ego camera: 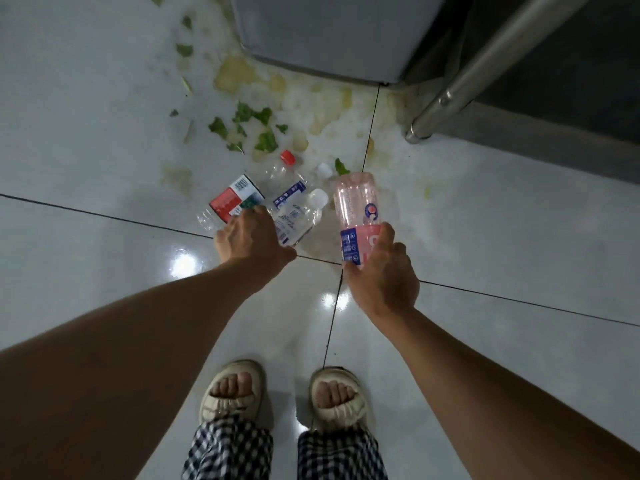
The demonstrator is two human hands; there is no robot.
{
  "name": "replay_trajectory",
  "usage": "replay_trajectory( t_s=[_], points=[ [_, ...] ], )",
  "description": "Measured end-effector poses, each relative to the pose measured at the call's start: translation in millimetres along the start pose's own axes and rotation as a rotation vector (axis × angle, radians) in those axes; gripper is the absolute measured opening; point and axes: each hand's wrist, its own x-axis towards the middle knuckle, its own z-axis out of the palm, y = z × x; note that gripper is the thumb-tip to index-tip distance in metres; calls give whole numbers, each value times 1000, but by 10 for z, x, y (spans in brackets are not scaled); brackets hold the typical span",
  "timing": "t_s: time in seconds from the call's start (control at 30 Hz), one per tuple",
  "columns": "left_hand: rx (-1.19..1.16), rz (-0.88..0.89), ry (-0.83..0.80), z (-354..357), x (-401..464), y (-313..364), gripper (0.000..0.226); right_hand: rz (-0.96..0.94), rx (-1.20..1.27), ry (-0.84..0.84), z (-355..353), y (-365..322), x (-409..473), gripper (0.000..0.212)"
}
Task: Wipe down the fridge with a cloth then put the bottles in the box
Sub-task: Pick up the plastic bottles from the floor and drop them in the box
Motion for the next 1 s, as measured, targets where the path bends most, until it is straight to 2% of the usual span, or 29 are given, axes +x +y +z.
replay_trajectory(
  t_s=[0.3, 0.6, 0.8, 1.0],
  points=[
    [25, 60, 46, -1852, -727, -100, 62, -38, -42, 16, -1546, -733, -797, 77],
    [72, 271, 106, -3453, -1588, -60, 66, 25, 49, 136, -3028, -1268, -1706, 73],
    [52, 409, 180, -4069, -2139, 89, 61, 99, 88, 226, -3692, -1206, -2373, 74],
    [109, 558, 233, -4340, -2746, 228, 62, 157, 72, 324, -4093, -948, -3127, 74]
  ],
)
